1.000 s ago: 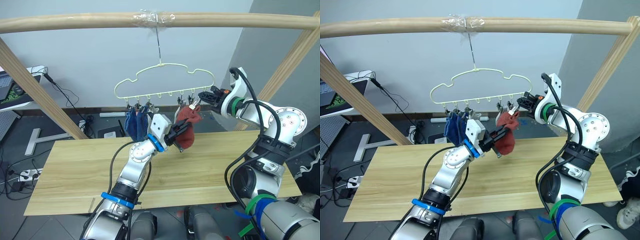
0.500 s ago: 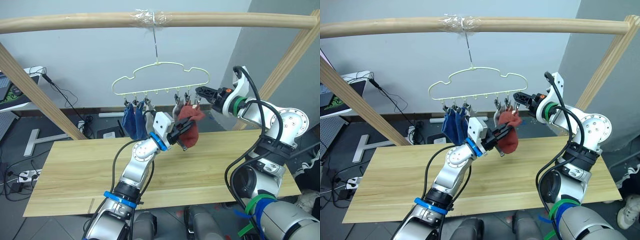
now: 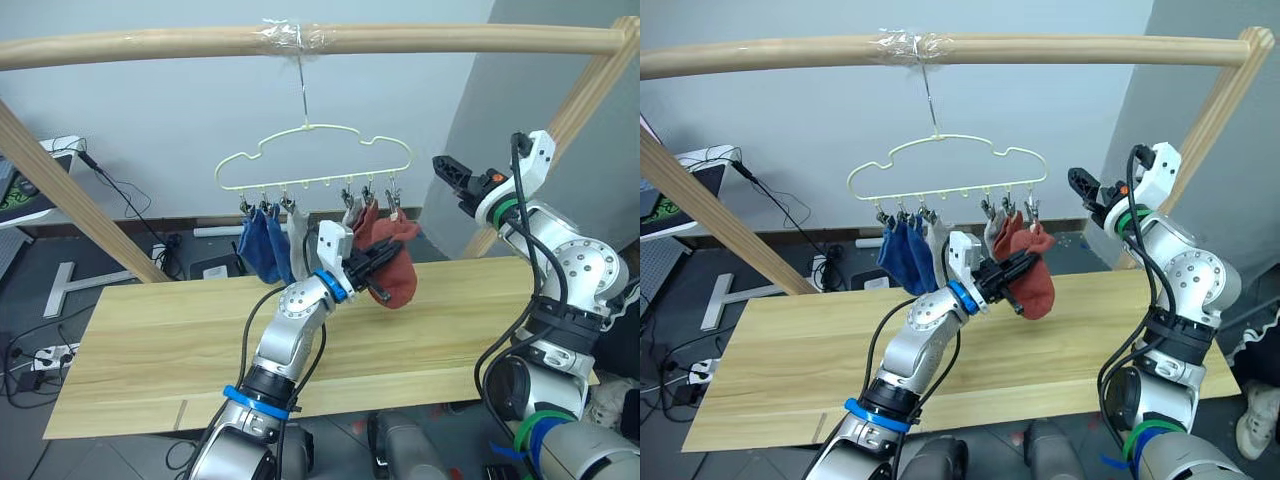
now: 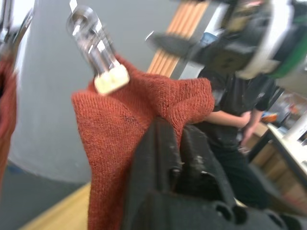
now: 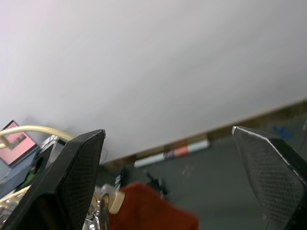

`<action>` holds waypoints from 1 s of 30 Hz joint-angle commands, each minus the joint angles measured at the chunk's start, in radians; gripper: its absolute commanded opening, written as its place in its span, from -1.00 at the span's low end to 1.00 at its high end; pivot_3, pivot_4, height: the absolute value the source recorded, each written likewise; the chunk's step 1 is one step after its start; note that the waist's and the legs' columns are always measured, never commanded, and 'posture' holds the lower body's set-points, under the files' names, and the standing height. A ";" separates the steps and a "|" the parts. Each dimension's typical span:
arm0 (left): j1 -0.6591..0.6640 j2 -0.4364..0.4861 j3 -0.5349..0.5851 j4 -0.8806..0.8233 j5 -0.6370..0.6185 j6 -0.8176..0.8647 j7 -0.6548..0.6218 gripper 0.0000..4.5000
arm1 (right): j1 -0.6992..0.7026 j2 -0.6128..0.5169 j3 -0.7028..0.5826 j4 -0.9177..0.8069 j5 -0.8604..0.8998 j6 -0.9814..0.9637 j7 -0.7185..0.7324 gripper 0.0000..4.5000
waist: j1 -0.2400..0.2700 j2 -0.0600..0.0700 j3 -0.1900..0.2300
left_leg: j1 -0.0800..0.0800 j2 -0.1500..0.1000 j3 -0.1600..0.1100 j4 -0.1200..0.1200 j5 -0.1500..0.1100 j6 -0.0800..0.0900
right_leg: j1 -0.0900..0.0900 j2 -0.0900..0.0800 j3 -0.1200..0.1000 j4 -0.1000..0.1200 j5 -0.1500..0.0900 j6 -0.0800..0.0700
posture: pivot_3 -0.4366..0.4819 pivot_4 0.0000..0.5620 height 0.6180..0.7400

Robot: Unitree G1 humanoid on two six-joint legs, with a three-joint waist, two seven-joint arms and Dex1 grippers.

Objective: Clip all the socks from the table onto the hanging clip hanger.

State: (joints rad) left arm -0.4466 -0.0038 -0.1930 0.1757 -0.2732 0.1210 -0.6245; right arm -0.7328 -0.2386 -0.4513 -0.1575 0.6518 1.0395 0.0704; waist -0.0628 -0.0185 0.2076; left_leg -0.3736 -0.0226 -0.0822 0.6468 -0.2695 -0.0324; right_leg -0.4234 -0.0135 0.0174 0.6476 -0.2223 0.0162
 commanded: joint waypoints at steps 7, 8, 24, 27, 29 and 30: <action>0.027 0.081 0.031 -0.025 0.006 0.020 -0.037 0.50 | 0.154 -0.132 0.184 -0.091 -0.093 -0.169 0.161 1.00 | -0.001 0.000 0.000 | 0.000 0.000 0.000 0.000 0.000 0.000 | 0.000 0.001 0.001 0.000 -0.001 0.002 | -0.25 -0.38 1.00; 0.044 0.102 0.036 -0.047 0.003 0.030 -0.041 0.63 | 0.179 -0.153 0.208 -0.096 -0.113 -0.192 0.182 1.00 | -0.001 0.000 0.000 | 0.001 0.000 0.000 0.000 0.000 0.000 | 0.001 0.000 0.001 0.000 -0.001 0.002 | -0.25 -0.38 1.00; 0.489 0.724 0.506 -0.294 -0.023 0.160 -0.119 0.89 | 0.569 -0.505 0.302 -0.108 -0.270 -0.695 0.723 1.00 | 0.012 -0.001 0.001 | 0.007 0.002 0.001 -0.001 0.000 0.000 | 0.004 -0.003 0.000 -0.001 -0.003 0.002 | -0.01 -0.44 1.00; 0.532 0.770 0.550 -0.279 -0.026 0.141 -0.140 0.89 | 0.606 -0.539 0.299 -0.100 -0.264 -0.739 0.795 1.00 | 0.030 -0.001 0.001 | 0.007 0.002 0.001 -0.001 0.000 0.000 | 0.004 -0.005 0.000 -0.001 -0.003 0.002 | 0.01 -0.46 1.00; 0.561 0.793 0.585 -0.268 -0.042 0.142 -0.171 0.89 | 0.625 -0.555 0.285 -0.098 -0.237 -0.724 0.837 1.00 | 0.037 -0.002 0.001 | 0.007 0.001 0.003 0.000 0.000 0.000 | 0.004 -0.006 0.000 -0.001 -0.003 0.003 | 0.05 -0.48 1.00; 0.593 0.815 0.625 -0.255 -0.039 0.131 -0.189 0.89 | 0.640 -0.568 0.262 -0.089 -0.226 -0.716 0.851 1.00 | 0.038 -0.003 0.000 | 0.007 0.001 0.003 0.000 0.000 0.000 | 0.005 -0.006 0.000 -0.001 -0.003 0.003 | 0.10 -0.53 1.00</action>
State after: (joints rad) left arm 0.1116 0.7693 0.3603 -0.0804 -0.2966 0.2751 -0.7801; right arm -0.1133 -0.7793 -0.1358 -0.2330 0.3876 0.3206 0.8811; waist -0.0246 -0.0211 0.2079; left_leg -0.3667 -0.0216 -0.0797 0.6466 -0.2694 -0.0324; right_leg -0.4188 -0.0201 0.0174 0.6462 -0.2248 0.0187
